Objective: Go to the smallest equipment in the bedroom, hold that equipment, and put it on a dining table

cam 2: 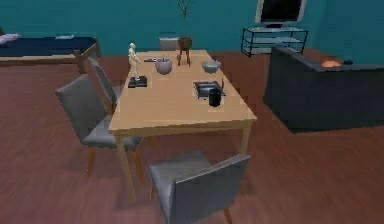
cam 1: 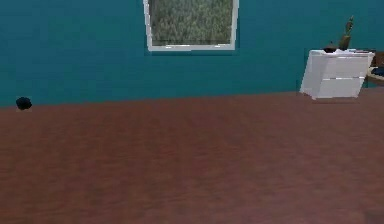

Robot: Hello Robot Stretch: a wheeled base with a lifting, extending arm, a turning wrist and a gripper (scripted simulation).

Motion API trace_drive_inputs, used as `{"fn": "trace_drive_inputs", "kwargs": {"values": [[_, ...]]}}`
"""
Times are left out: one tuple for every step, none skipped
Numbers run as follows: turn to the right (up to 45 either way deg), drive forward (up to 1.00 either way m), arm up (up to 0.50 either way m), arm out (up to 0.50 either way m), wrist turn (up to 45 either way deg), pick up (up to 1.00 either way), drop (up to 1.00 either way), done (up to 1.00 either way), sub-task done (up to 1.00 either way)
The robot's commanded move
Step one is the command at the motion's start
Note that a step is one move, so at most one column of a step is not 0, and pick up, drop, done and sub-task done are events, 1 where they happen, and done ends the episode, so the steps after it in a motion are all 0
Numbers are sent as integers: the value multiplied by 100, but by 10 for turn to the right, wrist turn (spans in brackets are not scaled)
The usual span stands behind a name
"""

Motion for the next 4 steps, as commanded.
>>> {"fn": "trace_drive_inputs", "kwargs": {"values": [[0, 20, 0, 0, 0, 0, 0, 0, 0], [360, 0, 0, 0, 0, 0, 0, 0, 0], [0, 100, 0, 0, 0, 0, 0, 0, 0], [0, 65, 0, 0, 0, 0, 0, 0, 0]]}}
